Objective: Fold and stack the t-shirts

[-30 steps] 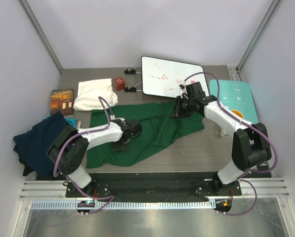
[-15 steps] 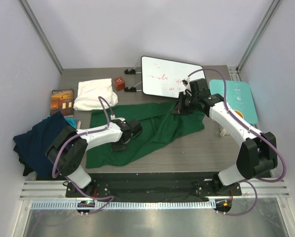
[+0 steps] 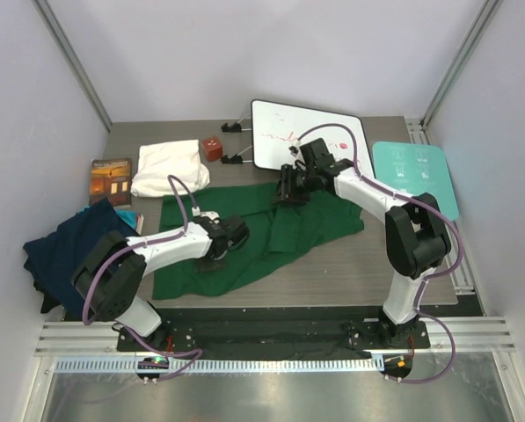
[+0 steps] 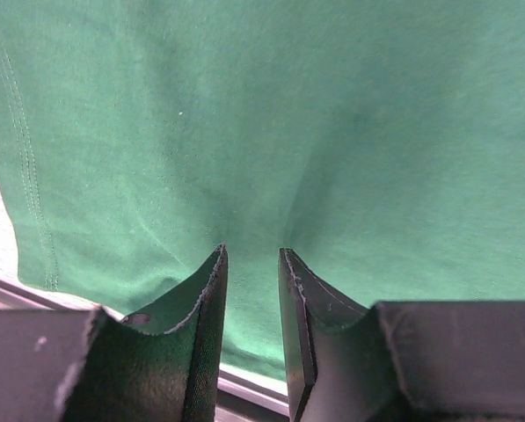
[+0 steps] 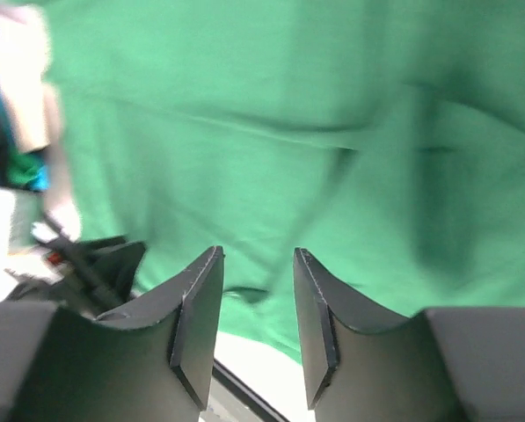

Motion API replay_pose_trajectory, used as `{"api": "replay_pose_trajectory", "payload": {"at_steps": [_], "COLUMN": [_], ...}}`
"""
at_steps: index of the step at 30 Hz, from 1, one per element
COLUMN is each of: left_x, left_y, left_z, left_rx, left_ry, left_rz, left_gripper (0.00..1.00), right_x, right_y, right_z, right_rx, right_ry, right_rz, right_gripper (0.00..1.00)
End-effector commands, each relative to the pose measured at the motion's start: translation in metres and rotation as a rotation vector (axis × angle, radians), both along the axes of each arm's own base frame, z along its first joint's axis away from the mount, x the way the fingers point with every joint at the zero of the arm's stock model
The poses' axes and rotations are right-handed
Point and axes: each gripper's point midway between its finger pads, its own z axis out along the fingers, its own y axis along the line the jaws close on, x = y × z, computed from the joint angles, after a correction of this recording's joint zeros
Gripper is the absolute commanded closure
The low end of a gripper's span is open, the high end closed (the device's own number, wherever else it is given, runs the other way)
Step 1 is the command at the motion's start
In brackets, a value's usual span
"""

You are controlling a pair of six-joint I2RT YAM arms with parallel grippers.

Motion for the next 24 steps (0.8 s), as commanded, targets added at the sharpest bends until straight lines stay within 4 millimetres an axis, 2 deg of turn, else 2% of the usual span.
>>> {"api": "replay_pose_trajectory", "payload": {"at_steps": [1, 3, 4, 6, 7, 10, 11, 14, 17, 24], "left_x": [0.001, 0.002, 0.004, 0.008, 0.009, 0.012, 0.012, 0.014, 0.012, 0.002], "left_y": [0.000, -0.001, -0.002, -0.004, -0.006, -0.010, -0.011, -0.016, -0.017, -0.004], "left_z": [-0.005, -0.003, -0.003, 0.000, 0.000, -0.002, -0.004, -0.006, -0.007, -0.011], "left_rx": [0.010, 0.010, 0.010, 0.006, 0.005, 0.003, 0.008, -0.003, -0.003, 0.018], "left_ry": [-0.006, -0.006, -0.010, -0.018, -0.019, -0.013, -0.006, 0.001, 0.002, 0.006], "left_rz": [0.010, 0.005, 0.002, -0.003, -0.006, -0.014, -0.014, -0.018, -0.021, -0.010], "left_gripper": [0.70, 0.70, 0.70, 0.70, 0.70, 0.70, 0.70, 0.70, 0.70, 0.70], "right_x": [0.005, 0.002, 0.005, -0.003, -0.004, -0.024, -0.029, -0.046, -0.048, -0.043], "right_y": [0.025, 0.015, 0.005, -0.017, -0.030, -0.051, -0.055, -0.060, -0.059, -0.067], "right_z": [0.044, 0.042, 0.049, 0.038, 0.040, 0.020, 0.019, -0.006, -0.019, -0.047], "right_rx": [0.145, 0.102, 0.059, -0.039, -0.089, -0.160, -0.166, -0.183, -0.182, -0.244], "right_ry": [-0.119, -0.145, -0.191, -0.177, -0.198, -0.139, -0.138, -0.074, -0.050, -0.038], "right_rz": [0.050, 0.045, 0.013, -0.022, -0.051, -0.048, -0.048, -0.031, -0.027, -0.038], "right_gripper": [0.55, 0.55, 0.53, 0.49, 0.46, 0.46, 0.46, 0.46, 0.46, 0.45]}}
